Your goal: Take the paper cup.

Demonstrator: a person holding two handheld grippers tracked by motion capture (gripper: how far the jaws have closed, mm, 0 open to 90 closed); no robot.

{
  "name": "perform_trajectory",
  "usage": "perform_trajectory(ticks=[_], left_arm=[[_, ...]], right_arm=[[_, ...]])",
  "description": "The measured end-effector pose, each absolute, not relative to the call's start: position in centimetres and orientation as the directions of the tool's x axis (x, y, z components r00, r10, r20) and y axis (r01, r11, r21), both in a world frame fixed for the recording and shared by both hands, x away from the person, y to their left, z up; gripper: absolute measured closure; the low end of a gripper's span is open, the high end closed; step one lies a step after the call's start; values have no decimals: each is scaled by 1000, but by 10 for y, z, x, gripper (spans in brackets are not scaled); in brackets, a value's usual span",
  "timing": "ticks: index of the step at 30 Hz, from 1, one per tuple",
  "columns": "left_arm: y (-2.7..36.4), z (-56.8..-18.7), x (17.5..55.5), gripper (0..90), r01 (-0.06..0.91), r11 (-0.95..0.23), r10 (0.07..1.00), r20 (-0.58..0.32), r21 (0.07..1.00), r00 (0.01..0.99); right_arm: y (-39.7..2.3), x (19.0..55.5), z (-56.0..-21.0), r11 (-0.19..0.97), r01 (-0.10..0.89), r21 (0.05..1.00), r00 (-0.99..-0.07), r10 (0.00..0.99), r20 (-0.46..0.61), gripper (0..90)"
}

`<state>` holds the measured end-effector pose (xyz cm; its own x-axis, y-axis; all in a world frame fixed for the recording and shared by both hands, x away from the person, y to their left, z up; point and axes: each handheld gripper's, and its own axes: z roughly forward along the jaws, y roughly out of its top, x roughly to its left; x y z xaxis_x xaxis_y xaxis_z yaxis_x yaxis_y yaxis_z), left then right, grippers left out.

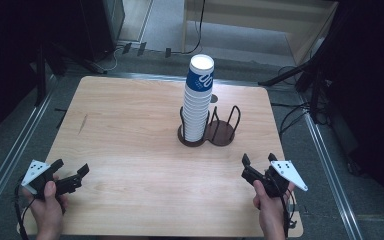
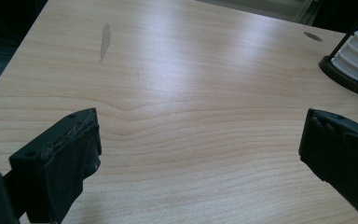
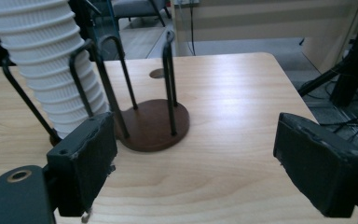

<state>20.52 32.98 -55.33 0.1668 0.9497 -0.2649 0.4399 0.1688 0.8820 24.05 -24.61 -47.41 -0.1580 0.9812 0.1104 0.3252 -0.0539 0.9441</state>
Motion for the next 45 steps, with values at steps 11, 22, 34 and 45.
perform_trajectory(ticks=[11,22,34,45], left_arm=[[330,-553,205,0,437,170,947,-268,883,174],[327,-553,206,0,440,155,953,-251,884,169],[327,-553,206,0,444,158,954,-253,882,163],[327,-553,207,0,448,152,957,-245,881,158]], right_arm=[[-214,252,-451,-20,299,954,-228,969,92,108],[-187,267,-434,-20,283,959,-262,960,97,112],[-155,284,-413,-4,255,967,-307,948,84,110],[-129,298,-399,29,231,973,-310,950,45,111]])
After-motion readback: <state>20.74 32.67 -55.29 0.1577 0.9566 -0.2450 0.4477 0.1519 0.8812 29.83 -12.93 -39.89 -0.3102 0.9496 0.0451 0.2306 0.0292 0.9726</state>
